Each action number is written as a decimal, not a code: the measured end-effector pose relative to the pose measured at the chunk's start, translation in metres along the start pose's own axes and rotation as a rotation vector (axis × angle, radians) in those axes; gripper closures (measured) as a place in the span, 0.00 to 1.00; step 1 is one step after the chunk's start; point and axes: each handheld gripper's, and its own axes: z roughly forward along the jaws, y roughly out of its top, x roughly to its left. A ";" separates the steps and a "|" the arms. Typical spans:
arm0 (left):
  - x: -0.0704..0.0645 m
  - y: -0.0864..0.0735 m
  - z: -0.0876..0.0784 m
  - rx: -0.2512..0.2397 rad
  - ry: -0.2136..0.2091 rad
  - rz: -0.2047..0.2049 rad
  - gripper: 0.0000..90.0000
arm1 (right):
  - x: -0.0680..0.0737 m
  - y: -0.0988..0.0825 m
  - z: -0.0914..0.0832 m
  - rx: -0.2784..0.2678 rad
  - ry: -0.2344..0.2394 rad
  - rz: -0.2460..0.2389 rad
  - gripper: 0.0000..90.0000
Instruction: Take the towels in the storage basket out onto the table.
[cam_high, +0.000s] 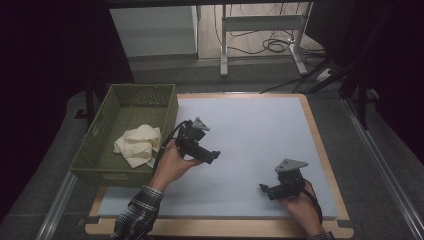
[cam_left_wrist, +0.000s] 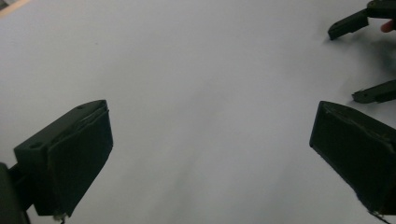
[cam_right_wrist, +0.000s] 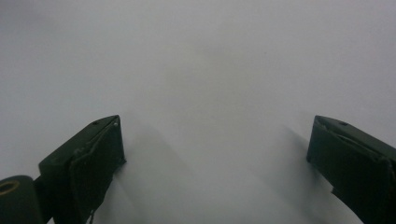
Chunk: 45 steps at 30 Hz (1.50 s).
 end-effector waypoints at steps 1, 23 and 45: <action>0.007 0.001 -0.005 -0.001 0.007 -0.002 0.00 | 0.000 0.000 0.000 -0.002 0.000 0.001 0.04; 0.089 -0.018 -0.042 0.019 0.151 -0.106 0.01 | 0.000 0.000 0.000 -0.002 0.000 0.001 0.04; 0.153 -0.064 -0.080 0.044 0.277 -0.246 0.01 | 0.000 0.000 0.000 -0.001 -0.001 0.001 0.04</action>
